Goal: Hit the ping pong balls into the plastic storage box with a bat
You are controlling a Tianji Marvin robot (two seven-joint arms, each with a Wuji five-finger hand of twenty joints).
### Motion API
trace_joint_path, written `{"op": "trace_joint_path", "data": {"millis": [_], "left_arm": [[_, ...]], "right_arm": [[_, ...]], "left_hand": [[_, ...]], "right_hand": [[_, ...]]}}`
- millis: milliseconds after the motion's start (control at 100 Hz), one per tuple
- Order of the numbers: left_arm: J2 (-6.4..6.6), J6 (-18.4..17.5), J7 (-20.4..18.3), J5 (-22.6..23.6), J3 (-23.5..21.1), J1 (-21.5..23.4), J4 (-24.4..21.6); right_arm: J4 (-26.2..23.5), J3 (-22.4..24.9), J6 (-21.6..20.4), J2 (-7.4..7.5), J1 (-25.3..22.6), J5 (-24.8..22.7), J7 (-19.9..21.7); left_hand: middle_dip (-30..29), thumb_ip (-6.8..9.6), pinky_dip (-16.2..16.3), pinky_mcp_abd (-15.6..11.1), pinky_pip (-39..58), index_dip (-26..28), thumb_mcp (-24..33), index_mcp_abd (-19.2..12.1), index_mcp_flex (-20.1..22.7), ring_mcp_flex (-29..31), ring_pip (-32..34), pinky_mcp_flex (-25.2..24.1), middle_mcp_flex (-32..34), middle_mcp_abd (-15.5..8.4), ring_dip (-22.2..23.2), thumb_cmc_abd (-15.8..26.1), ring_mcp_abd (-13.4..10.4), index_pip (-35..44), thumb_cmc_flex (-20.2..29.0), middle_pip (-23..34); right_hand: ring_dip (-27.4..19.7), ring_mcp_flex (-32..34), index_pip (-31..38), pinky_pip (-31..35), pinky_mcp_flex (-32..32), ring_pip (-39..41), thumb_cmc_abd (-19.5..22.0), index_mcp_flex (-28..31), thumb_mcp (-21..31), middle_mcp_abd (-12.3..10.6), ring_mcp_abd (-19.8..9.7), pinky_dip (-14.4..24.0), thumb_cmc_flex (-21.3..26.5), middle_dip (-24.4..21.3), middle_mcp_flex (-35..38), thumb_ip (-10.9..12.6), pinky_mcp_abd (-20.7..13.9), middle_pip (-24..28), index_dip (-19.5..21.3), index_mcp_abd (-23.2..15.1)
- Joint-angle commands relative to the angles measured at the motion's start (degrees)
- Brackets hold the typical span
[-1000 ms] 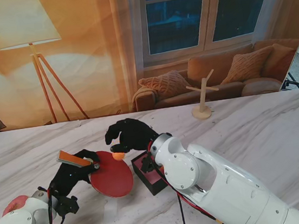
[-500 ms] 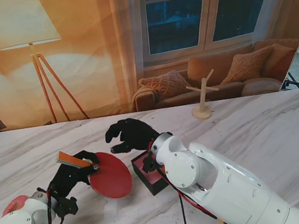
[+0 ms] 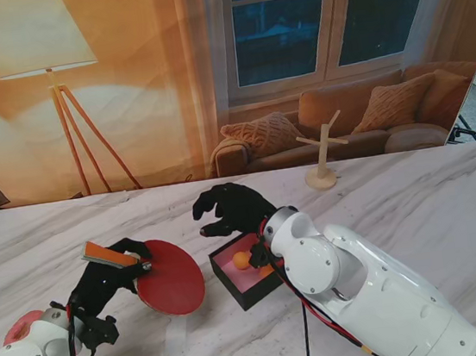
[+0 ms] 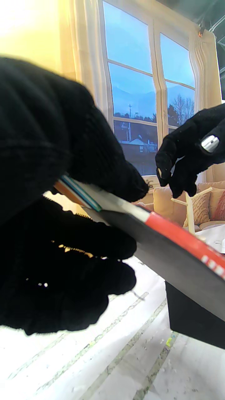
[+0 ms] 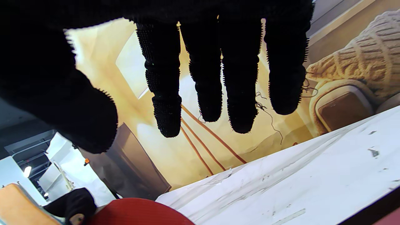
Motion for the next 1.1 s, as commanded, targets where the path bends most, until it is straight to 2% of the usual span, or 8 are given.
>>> {"op": "trace_joint_path", "data": {"millis": [0,250,420,730,1090], "left_arm": [[-0.07,-0.4,-0.6,0.2,-0.3,0.5,-1.0],[-0.17,-0.2,0.1,0.7,-0.7,1.0,-1.9],[-0.20,-0.2,0.5,1.6,-1.5,1.7,-2.3],[-0.36,-0.8,2.2,4.2,-2.8,2.8,-2.6],[-0.78,0.6,4.2,6.0,-3.2,2.3,-1.0]], "right_arm": [[0.8,1.0,0.0,0.92,-0.6,-0.8,1.2],[1.2,4.6,-1.0,2.12,-2.4,-3.1,3.1],[-1.6,8.1,0.1,3.03,-5.4,-5.0,4.7],[-1.8,13.4,0.3,3.40,-9.2,-8.1,3.4],[0.1,17.7,0.2,3.64,-12.3,-10.3,2.2]], "left_hand": [[0.1,-0.69,0.9,-4.8,-0.7,-0.3,5.6,0.1,1.6,0.3,1.6,-0.7,-1.5,-7.8,0.5,1.0,3.3,1.3,3.4,-2.4],[0.0,-0.84,1.0,-4.7,-0.6,-0.5,5.7,1.0,1.5,0.4,1.8,-0.5,-1.4,-7.6,0.6,1.0,3.5,1.1,2.6,-2.1],[-0.1,-0.92,1.0,-4.6,-0.6,-0.6,5.6,1.1,1.5,0.5,1.9,-0.5,-1.4,-7.5,0.6,1.1,3.6,0.9,2.0,-2.0],[-0.4,-0.68,1.1,-4.4,-0.6,-1.8,5.1,1.3,1.9,0.2,1.8,-0.6,-1.5,-7.1,0.5,1.3,3.9,-0.5,0.8,-2.2],[-0.7,-0.48,1.0,-4.3,-1.1,-2.9,4.5,1.3,2.4,-0.4,1.4,-1.2,-2.2,-6.8,0.4,1.6,4.2,-1.7,0.9,-2.9]], "right_hand": [[0.1,-1.5,-0.9,-0.4,0.1,-0.8,0.9,-0.2,-0.7,-0.3,-0.7,1.1,-1.6,-0.5,-1.9,1.8,-0.9,-0.3,0.4,0.2],[0.2,-1.3,-1.1,-0.2,0.4,-0.6,1.5,0.0,-1.0,-0.3,-0.7,1.4,-1.9,-0.5,-1.9,1.8,-1.2,-0.3,0.5,0.3],[0.3,-1.0,-1.2,0.5,0.8,-0.3,1.9,0.0,-1.4,-0.2,-0.5,1.8,-1.7,-0.5,-1.9,1.9,-1.3,-0.3,0.6,0.3],[0.3,-1.0,-1.2,0.8,0.8,-0.2,1.8,0.0,-1.5,-0.2,-0.6,1.9,-1.6,-0.4,-1.7,1.9,-1.4,-0.1,0.7,0.4],[0.3,-1.2,-1.4,0.8,0.7,-0.2,1.9,-0.1,-1.6,-0.1,-0.6,1.9,-1.5,-0.5,-2.1,1.9,-1.5,-0.2,0.7,0.4]]}}
